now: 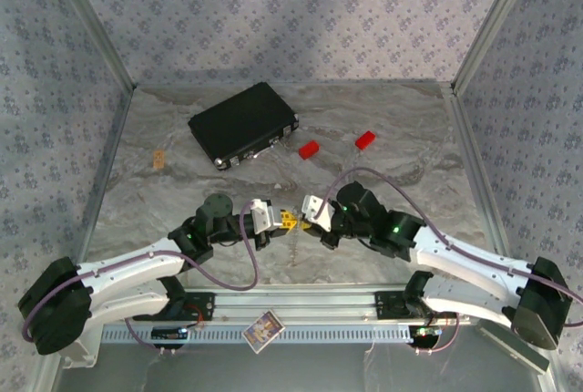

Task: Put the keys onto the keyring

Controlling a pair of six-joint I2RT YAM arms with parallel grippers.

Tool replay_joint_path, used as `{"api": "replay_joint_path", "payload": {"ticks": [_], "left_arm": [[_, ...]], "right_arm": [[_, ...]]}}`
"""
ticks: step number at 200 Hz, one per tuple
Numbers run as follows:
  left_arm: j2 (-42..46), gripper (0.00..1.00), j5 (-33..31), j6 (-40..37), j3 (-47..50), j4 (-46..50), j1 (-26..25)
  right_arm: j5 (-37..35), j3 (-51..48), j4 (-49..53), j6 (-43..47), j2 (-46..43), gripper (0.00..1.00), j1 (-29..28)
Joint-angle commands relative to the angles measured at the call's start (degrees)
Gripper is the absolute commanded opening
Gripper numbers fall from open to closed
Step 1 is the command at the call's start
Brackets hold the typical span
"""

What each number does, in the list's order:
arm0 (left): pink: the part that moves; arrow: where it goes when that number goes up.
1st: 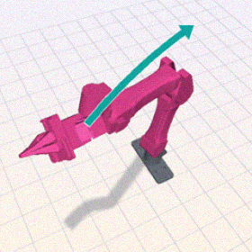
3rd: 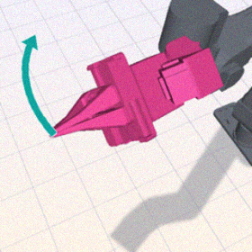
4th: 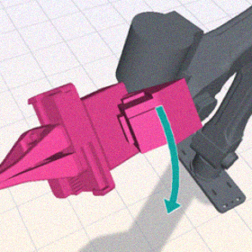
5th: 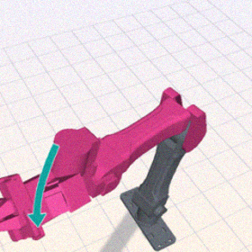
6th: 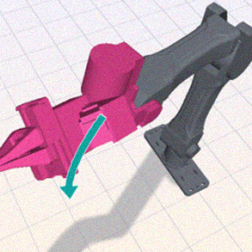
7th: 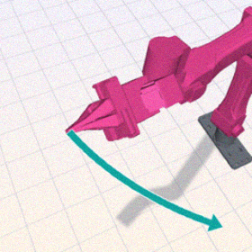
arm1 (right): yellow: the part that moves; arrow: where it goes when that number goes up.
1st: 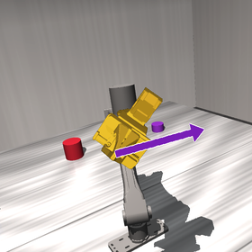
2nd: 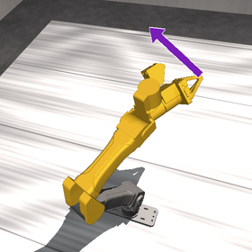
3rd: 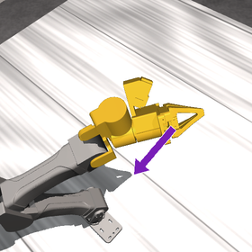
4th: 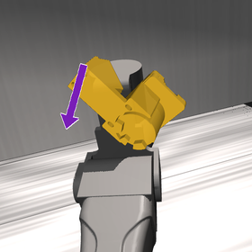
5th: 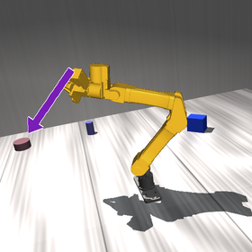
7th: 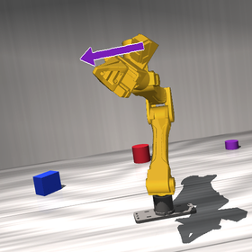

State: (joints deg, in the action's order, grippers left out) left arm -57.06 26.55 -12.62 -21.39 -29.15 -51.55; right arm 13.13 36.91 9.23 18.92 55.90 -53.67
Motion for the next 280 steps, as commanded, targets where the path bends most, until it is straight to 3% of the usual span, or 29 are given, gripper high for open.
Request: {"api": "replay_joint_path", "payload": {"ticks": [1,91,122,151,163,199,226,258,280], "left_arm": [[0.2,0.00,0.5,-1.0,-1.5,-0.9,-0.2],[-0.2,0.00,0.2,-1.4,-1.7,0.6,-0.3],[0.9,0.45,-1.2,-0.6,-1.7,0.0,-0.2],[5.8,0.63,-4.1,-1.2,-0.8,0.9,-0.2],[8.6,0.66,-5.7,-1.5,-0.4,2.0,-0.3],[18.4,0.66,-14.7,-1.3,1.8,4.4,-0.1],[25.9,0.69,-27.2,-0.5,3.9,5.0,-0.2],[34.3,0.75,-43.9,2.0,5.2,7.1,0.4],[39.0,0.78,-47.4,4.0,4.7,10.4,1.8]], "right_arm": [[-0.5,0.4,-4.2,-0.3,-3.2,0.00,-0.1],[-4.2,0.5,-0.8,1.6,-7.3,0.00,-0.1],[-4.8,2.4,2.3,3.1,-7.2,0.00,-0.3],[-6.8,5.6,7.1,5.4,-7.2,0.00,-0.2],[-7.5,6.8,8.8,6.0,-7.1,0.00,-0.3],[-7.7,9.7,10.3,6.3,-5.2,0.00,-0.7],[-6.6,11.8,8.2,6.1,-1.2,0.00,-2.7],[-4.4,15.2,1.3,6.0,6.2,0.00,-5.8],[-1.7,16.4,-5.5,3.4,11.6,0.00,-6.3]]}}
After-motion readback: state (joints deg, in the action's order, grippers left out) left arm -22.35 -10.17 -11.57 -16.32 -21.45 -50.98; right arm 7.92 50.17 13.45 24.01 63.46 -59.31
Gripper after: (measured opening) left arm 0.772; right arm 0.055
